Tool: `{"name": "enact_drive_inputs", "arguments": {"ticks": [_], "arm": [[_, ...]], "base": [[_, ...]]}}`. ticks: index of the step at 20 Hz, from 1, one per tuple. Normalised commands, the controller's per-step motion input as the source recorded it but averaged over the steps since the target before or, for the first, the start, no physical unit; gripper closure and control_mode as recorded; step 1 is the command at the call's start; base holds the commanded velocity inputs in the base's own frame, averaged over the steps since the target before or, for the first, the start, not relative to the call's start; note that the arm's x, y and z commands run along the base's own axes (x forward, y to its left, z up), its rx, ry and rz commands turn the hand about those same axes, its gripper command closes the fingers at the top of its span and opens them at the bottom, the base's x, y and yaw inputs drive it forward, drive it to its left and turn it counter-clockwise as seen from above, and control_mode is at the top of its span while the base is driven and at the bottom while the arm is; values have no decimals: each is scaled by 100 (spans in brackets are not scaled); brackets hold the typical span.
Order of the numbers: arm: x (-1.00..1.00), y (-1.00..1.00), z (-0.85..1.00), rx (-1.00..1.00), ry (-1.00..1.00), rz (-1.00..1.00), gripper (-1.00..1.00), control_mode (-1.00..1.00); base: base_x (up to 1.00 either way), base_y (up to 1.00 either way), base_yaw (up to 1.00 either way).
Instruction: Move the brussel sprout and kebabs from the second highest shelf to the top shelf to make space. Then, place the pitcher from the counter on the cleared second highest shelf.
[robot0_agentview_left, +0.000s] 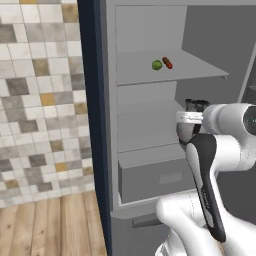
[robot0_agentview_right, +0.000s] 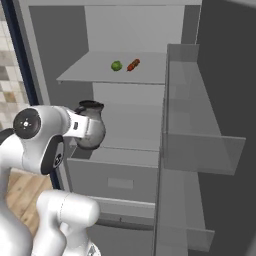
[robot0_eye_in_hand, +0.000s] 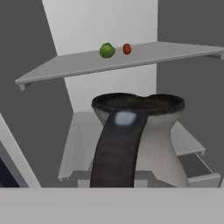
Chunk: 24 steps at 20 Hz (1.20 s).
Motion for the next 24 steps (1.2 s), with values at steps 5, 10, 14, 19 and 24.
{"name": "enact_drive_inputs", "arguments": {"ticks": [5,10,14,19,24], "arm": [[27,0,-27,-1,0,0,100,-100],[41,0,-6,0,0,0,100,-100],[48,-1,-1,0,0,0,100,-100],[52,-4,-2,0,0,0,100,-100],[41,-16,-3,0,0,0,100,-100]], "base": [[0,0,0],[0,0,0],[0,0,0],[0,0,0],[0,0,0]]}}
